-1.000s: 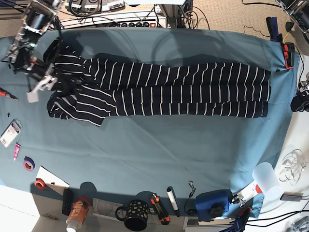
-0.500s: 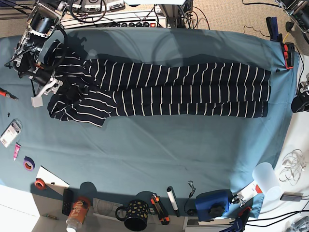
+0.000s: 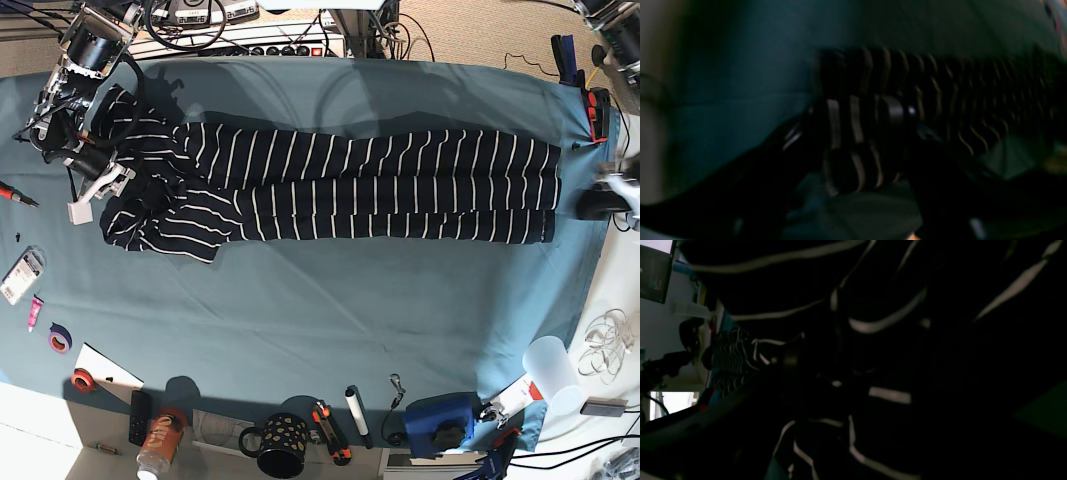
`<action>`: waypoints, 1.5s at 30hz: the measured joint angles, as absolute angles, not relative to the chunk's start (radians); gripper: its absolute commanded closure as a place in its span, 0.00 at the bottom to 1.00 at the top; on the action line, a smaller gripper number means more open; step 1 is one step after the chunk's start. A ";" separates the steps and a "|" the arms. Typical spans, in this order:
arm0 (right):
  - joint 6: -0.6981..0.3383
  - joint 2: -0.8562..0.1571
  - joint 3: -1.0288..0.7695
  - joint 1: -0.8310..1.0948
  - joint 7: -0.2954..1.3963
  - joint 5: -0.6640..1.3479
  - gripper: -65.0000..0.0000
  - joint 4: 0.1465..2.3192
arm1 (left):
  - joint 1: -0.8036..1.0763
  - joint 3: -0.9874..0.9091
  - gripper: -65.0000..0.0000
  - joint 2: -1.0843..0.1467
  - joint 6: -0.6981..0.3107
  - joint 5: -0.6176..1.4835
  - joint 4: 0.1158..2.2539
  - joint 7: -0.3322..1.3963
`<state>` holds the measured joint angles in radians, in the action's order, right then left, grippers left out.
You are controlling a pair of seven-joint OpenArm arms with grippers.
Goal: Layout the t-shirt on the table in an organized manner, then fold the t-shirt properly
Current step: 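Grasp the shirt hem end with left gripper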
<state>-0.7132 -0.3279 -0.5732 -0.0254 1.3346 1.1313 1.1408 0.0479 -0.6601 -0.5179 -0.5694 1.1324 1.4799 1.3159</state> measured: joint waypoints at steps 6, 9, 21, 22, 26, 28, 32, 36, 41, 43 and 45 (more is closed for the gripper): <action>-0.716 -0.366 -0.567 -0.025 1.348 1.126 0.44 1.140 | 0.047 -0.504 0.60 -0.519 -0.437 0.908 1.480 1.223; -0.715 -0.401 -0.567 -0.025 1.354 1.112 0.44 1.139 | 0.047 -0.488 0.60 -0.518 -0.438 0.874 1.480 1.214; -0.708 -0.460 -0.567 -0.020 1.361 1.080 0.44 1.138 | 0.044 -0.448 0.60 -0.522 -0.419 0.880 1.401 1.173; -0.708 -0.460 -0.567 -0.020 1.361 1.081 0.44 1.138 | 0.041 -0.447 0.60 -0.523 -0.419 0.881 1.393 1.171; -0.708 -0.460 -0.567 -0.020 1.361 1.081 0.44 1.138 | 0.036 -0.447 0.60 -0.524 -0.454 0.961 1.360 1.185; -0.708 -0.460 -0.567 -0.020 1.361 1.078 0.44 1.138 | 0.039 -0.447 0.60 -0.516 -0.469 1.026 1.358 1.236; -0.708 -0.460 -0.567 -0.020 1.361 1.079 0.44 1.138 | 0.038 -0.447 0.60 -0.464 -0.495 1.049 1.359 1.237; -0.708 -0.460 -0.567 -0.020 1.362 1.081 0.44 1.138 | 0.038 -0.447 0.61 -0.428 -0.495 1.060 1.359 1.213; -0.708 -0.460 -0.567 -0.020 1.362 1.080 0.44 1.138 | 0.012 -0.446 0.97 -0.435 -0.494 1.021 1.356 1.241; -0.708 -0.460 -0.567 -0.020 1.361 1.081 0.44 1.137 | -0.007 -0.445 1.00 -0.435 -0.494 0.998 1.354 1.248; -0.708 -0.460 -0.567 -0.020 1.361 1.081 0.44 1.137 | -0.025 -0.445 1.00 -0.432 -0.494 0.967 1.354 1.250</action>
